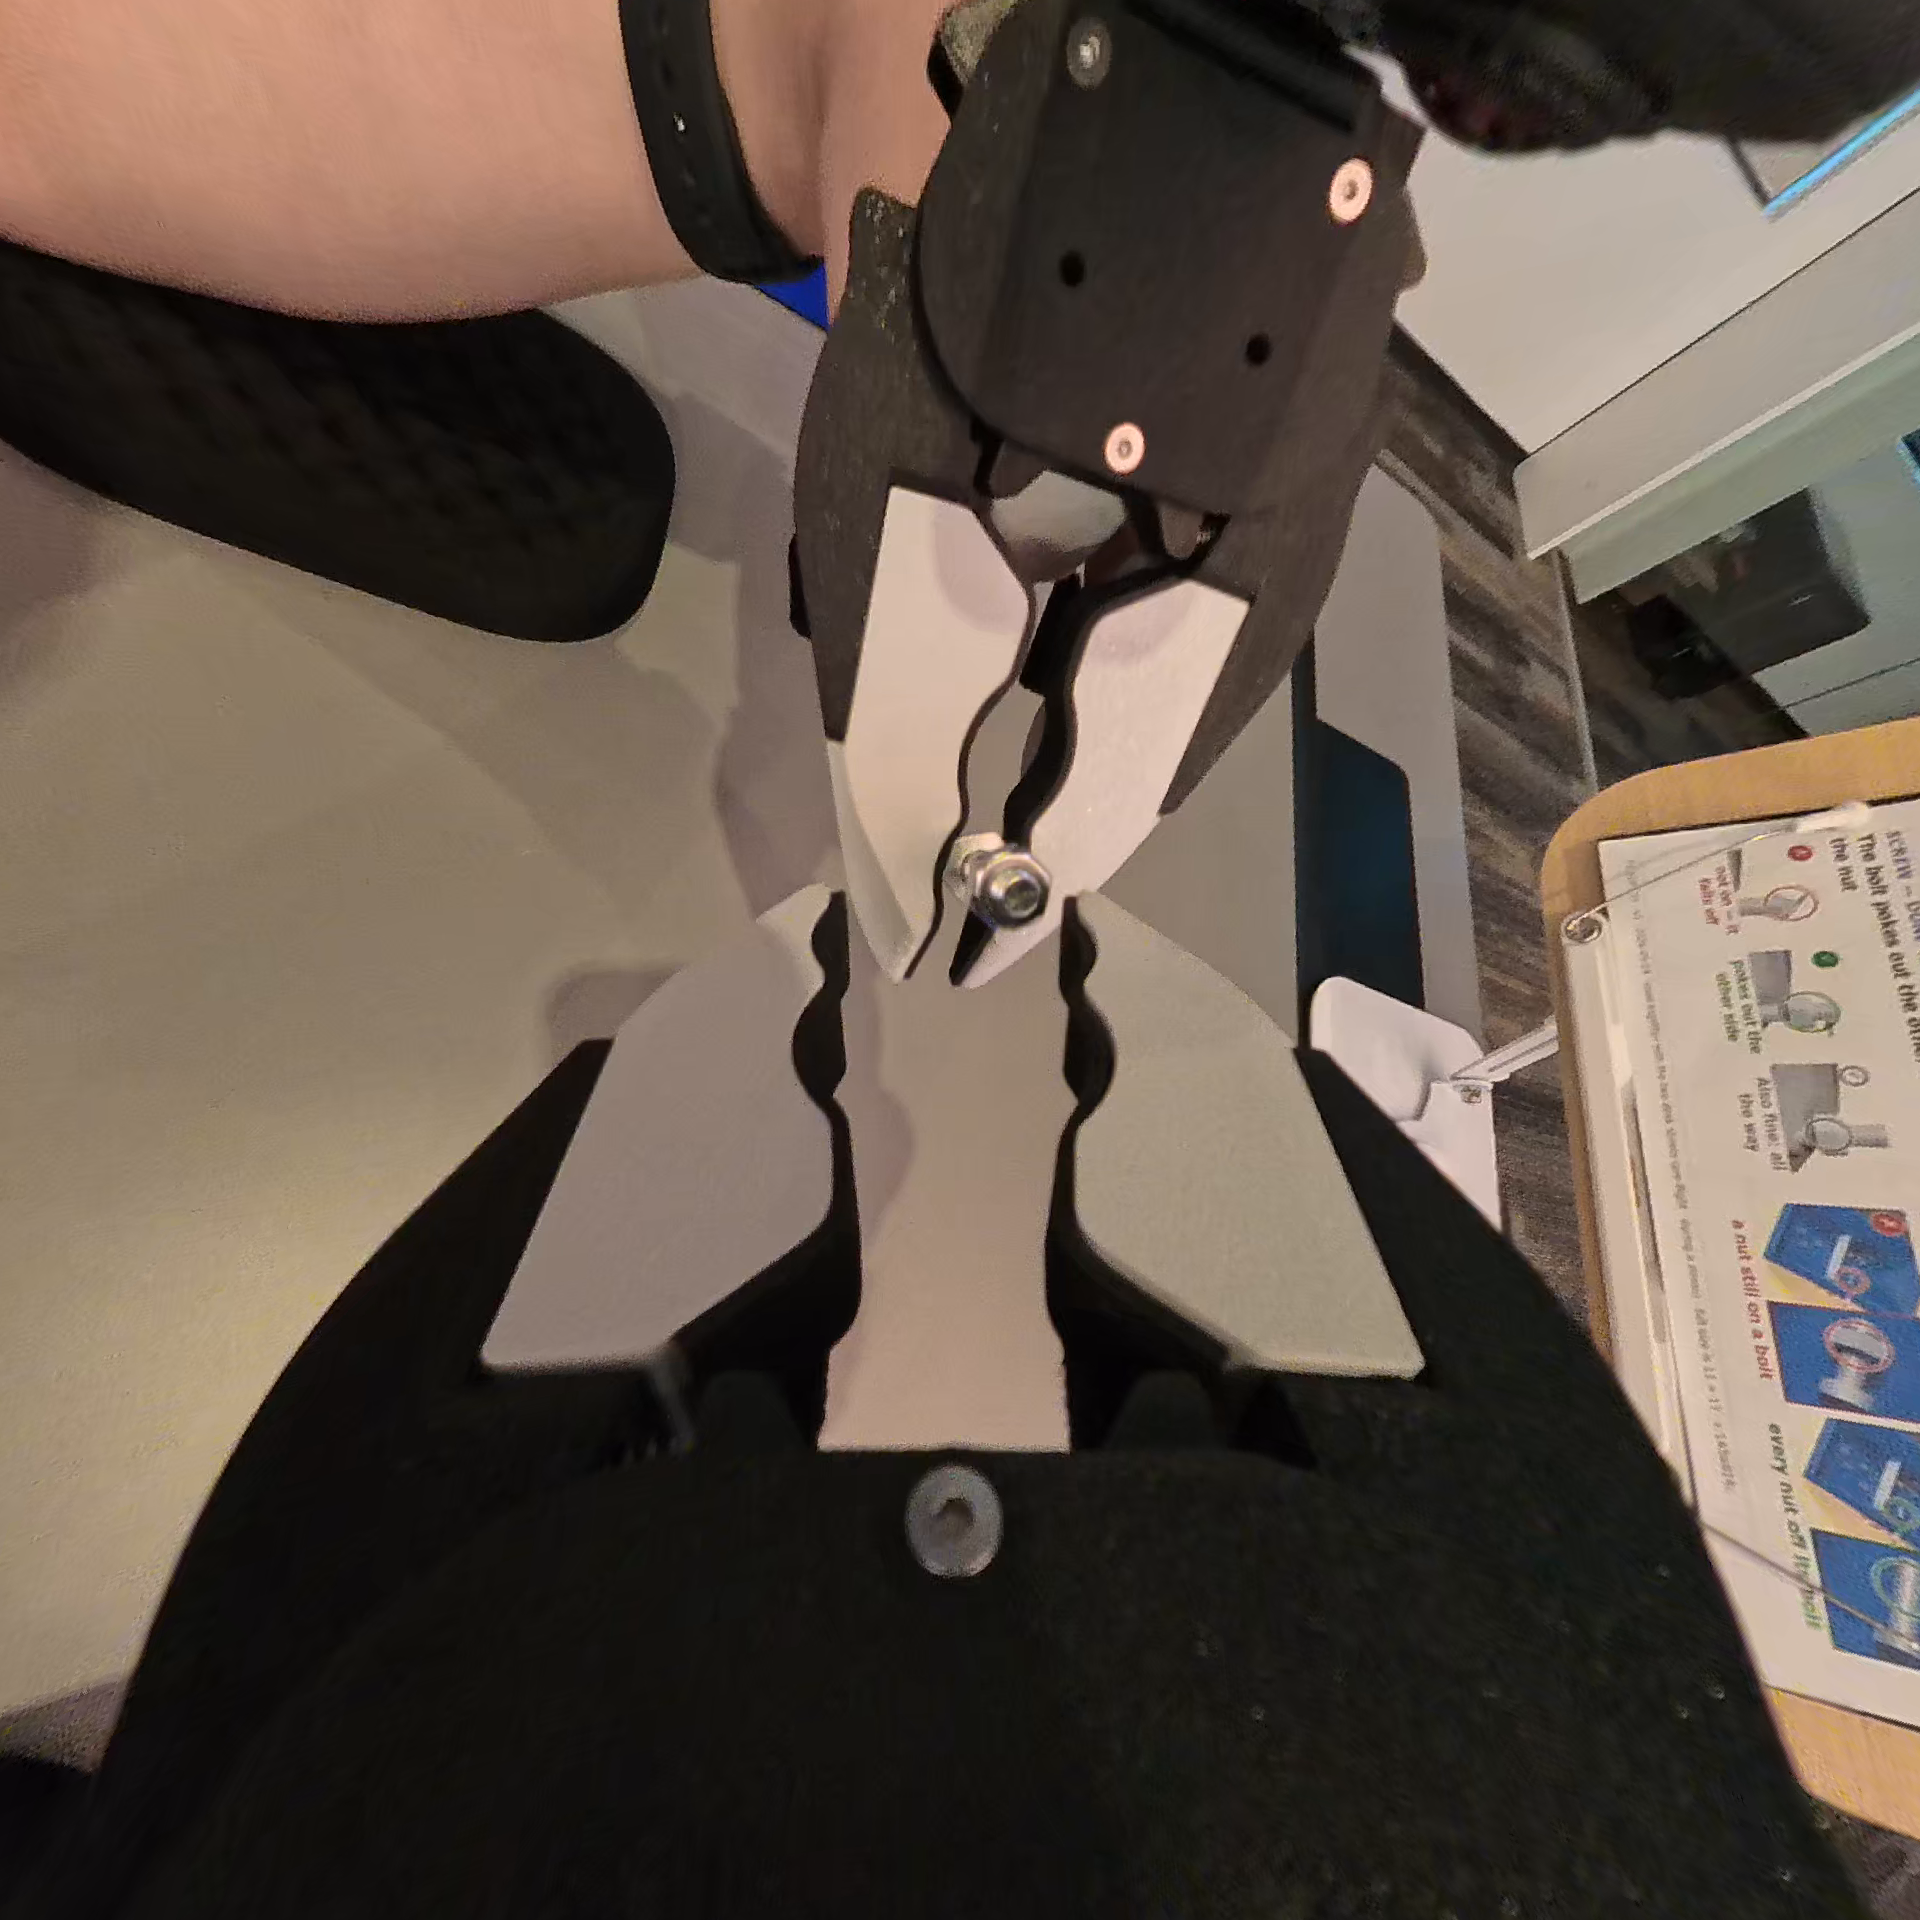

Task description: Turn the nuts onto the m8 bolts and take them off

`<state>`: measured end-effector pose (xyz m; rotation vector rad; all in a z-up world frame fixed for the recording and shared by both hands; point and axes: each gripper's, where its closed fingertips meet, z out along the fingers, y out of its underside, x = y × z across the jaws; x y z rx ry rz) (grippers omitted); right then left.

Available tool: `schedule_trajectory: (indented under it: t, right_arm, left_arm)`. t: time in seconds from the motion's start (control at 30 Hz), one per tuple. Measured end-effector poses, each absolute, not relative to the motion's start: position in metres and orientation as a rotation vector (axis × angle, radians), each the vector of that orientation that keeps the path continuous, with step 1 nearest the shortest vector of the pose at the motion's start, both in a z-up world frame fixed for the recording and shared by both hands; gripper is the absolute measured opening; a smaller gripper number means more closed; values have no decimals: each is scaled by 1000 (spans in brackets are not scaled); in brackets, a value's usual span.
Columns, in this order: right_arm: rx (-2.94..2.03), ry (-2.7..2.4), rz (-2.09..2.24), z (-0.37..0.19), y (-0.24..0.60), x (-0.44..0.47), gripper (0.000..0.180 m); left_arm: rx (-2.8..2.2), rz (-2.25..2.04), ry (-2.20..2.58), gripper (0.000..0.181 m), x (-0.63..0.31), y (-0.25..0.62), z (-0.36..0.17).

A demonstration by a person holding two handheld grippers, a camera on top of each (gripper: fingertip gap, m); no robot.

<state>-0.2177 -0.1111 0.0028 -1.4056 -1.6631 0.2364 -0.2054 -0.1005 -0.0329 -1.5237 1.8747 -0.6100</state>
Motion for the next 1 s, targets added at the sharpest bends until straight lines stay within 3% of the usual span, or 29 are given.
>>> schedule_trajectory:
  t: [0.03, 0.13, 0.2, 0.43, 0.57, 0.8, 0.9, 1.0]
  right_arm:
    - [-1397, -1663, 229, 3, -111, -219, 39]
    - [-1430, -1688, 224, -4, -111, -217, 38]
    - [-1509, -1732, 249, -13, -114, -208, 21]
    - [-1420, -1637, 245, 4, -107, -219, 38]
    - [-1525, -1699, 268, -10, -110, -208, 20]
    - [-1410, -1609, 358, 11, -113, -221, 36]
    - [-1491, -1657, 341, 1, -113, -210, 19]
    - [-1482, -1593, 360, 9, -107, -208, 21]
  left_arm:
    - [-1523, -612, 1875, 10, -205, -101, -33]
    - [-1528, -603, 1880, 10, -206, -100, -34]
    - [-1534, -593, 1870, 10, -207, -98, -34]
    - [-1522, -611, 1872, 10, -204, -101, -33]
    - [-1524, -611, 1855, 10, -206, -98, -31]
    - [-1516, -619, 1849, 10, -204, -99, -29]
    - [-1523, -599, 1843, 10, -205, -96, -30]
    - [-1507, -641, 1796, 10, -203, -95, -21]
